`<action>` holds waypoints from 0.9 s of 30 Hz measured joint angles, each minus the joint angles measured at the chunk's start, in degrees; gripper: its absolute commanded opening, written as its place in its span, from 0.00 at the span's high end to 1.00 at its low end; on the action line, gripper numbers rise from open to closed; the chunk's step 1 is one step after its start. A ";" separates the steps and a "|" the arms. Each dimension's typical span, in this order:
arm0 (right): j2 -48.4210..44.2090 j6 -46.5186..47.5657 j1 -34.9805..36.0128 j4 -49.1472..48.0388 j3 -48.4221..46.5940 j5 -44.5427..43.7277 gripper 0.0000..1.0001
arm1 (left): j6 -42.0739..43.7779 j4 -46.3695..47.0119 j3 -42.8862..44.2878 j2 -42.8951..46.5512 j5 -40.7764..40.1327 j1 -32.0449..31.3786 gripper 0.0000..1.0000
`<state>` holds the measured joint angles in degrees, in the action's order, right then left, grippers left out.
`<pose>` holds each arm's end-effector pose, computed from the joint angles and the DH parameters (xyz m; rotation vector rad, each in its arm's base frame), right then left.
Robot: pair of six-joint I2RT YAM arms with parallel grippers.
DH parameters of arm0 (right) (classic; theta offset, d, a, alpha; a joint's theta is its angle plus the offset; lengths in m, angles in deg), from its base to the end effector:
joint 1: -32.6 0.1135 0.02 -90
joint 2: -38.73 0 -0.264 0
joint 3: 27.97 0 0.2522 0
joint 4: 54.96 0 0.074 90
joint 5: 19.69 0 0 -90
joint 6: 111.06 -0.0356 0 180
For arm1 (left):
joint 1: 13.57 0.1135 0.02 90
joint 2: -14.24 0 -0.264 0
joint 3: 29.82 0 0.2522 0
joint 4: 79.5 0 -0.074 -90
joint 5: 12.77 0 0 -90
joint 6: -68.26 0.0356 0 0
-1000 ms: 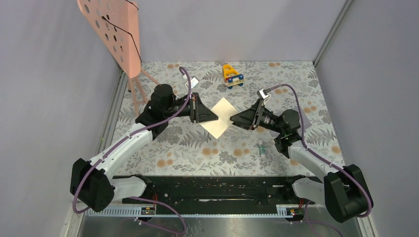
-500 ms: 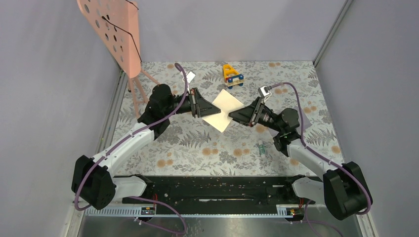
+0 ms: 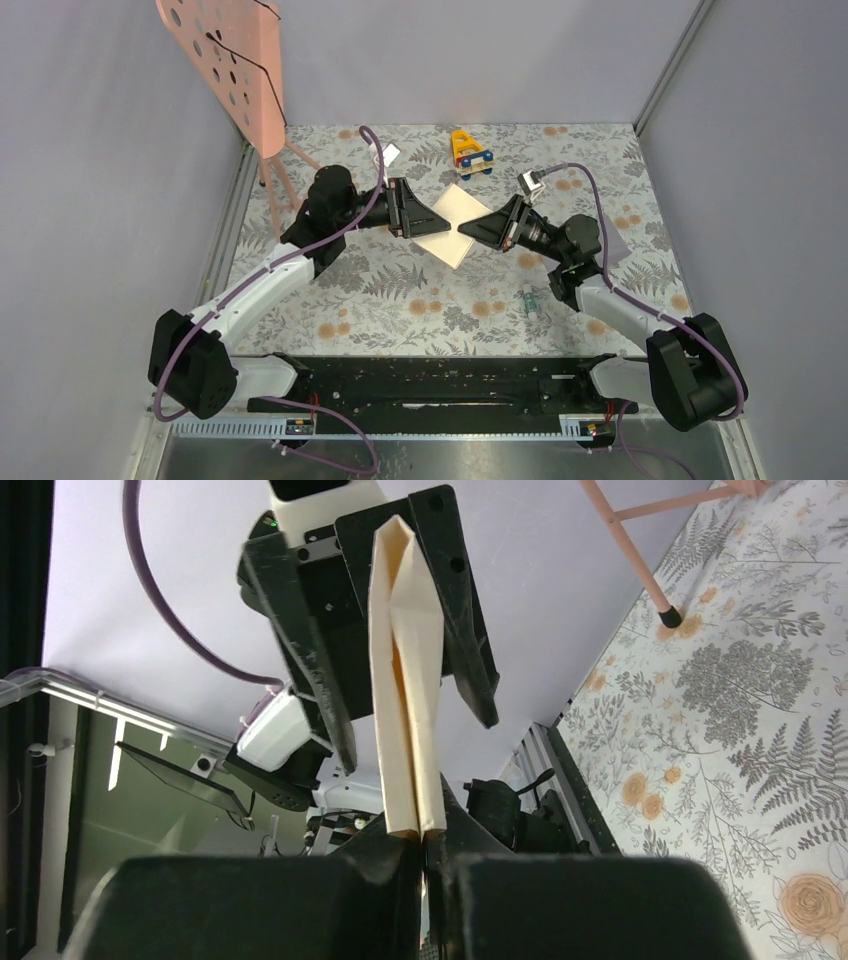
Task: Place the letter into the envelope and seal it
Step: Fold the letter.
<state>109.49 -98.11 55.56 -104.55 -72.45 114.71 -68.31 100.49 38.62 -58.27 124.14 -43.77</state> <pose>0.2209 0.1206 0.2904 -0.1295 1.5549 1.8916 0.2378 -0.1685 0.3404 0.4569 1.8580 -1.6291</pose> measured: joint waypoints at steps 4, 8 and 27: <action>-1.11 1.70 0.02 3.43 0.00 0.20 1.00 | 2.21 -4.81 2.47 0.00 0.28 0.00 0.04; -1.57 3.32 0.04 5.95 -0.52 1.79 1.00 | 4.35 -7.34 3.50 0.04 1.05 0.28 0.11; -3.08 11.30 0.02 18.93 -7.45 6.27 0.57 | 1.92 -5.29 3.50 -0.96 8.00 2.25 1.00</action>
<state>106.41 -86.81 55.58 -85.62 -79.90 120.98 -66.39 95.20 42.12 -59.23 132.14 -41.52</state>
